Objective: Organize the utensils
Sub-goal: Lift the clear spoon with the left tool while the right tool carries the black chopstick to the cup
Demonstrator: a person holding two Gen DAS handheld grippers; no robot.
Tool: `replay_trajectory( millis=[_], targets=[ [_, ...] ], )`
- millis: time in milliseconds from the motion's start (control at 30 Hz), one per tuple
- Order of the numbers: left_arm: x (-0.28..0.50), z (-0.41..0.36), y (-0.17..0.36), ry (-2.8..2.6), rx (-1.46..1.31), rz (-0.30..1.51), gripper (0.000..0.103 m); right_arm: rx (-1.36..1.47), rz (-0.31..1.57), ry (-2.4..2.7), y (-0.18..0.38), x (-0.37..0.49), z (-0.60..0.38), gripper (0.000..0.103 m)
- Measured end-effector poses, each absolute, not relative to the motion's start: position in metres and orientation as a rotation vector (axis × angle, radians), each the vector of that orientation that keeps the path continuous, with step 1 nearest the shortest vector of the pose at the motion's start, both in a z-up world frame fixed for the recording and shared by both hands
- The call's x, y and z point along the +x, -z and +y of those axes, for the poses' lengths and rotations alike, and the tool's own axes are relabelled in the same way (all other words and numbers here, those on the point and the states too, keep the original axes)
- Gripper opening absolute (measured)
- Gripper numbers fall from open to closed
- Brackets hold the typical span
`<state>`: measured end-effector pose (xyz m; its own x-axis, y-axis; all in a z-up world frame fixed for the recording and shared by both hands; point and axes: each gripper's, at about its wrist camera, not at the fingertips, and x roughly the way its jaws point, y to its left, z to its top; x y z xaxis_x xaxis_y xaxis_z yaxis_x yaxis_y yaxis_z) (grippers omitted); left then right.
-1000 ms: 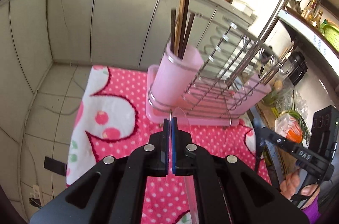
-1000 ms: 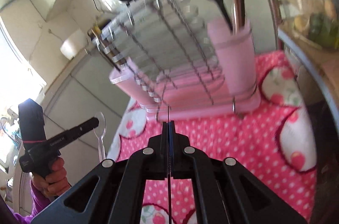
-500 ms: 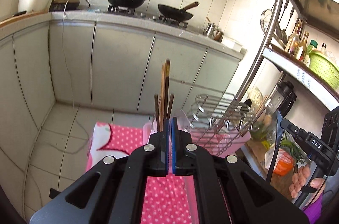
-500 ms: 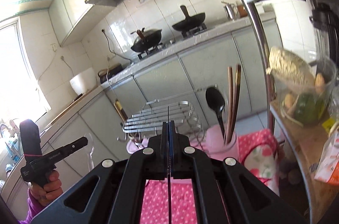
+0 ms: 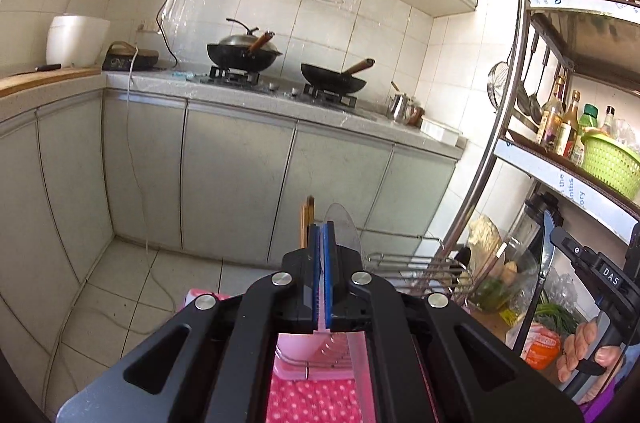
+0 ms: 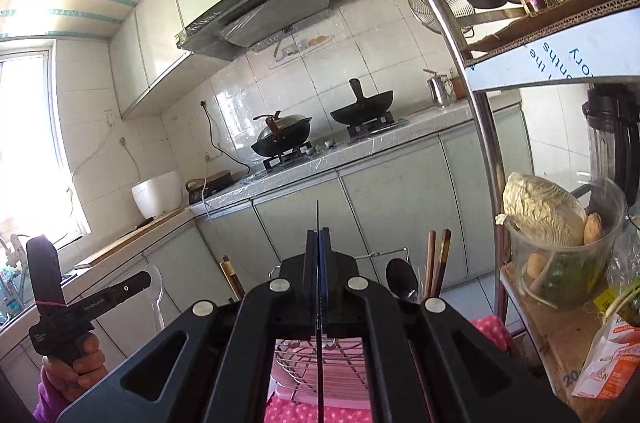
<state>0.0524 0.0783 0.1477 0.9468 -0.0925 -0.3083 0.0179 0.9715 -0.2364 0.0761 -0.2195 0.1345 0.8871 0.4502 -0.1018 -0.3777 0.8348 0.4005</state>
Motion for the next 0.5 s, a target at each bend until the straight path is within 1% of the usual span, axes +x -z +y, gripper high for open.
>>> replay_trajectory(
  millis=[300, 500],
  targets=[
    [0.072, 0.078, -0.154, -0.048, -0.217, 0.184, 0.001, 0.330, 0.065, -0.361, -0.137, 0.089, -0.219, 0.001],
    [0.104, 0.080, -0.132, -0.130, -0.207, 0.145, 0.001, 0.288, 0.023, -0.304, -0.121, 0.114, -0.216, 0.001]
  ],
)
